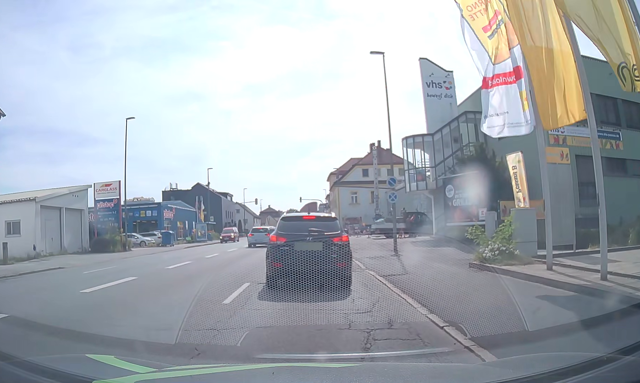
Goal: Follow the waypoints while adhering to traffic rules and regulations
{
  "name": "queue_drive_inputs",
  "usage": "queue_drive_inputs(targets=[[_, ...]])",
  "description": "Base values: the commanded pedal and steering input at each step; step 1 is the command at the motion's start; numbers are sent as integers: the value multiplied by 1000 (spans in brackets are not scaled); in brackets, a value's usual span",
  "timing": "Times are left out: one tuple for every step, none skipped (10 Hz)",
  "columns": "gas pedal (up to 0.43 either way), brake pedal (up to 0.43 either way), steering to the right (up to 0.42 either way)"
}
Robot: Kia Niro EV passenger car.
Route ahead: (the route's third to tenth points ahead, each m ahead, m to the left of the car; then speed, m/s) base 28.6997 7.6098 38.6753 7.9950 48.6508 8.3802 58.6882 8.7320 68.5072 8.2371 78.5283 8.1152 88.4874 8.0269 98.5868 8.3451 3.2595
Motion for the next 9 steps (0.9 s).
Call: queue_drive_inputs(targets=[[0, 165, -25], [0, 171, -25], [0, 171, -26], [0, 171, -26], [0, 177, -24], [0, 177, -21], [0, 177, -19], [0, 177, -15], [0, 177, -13]])
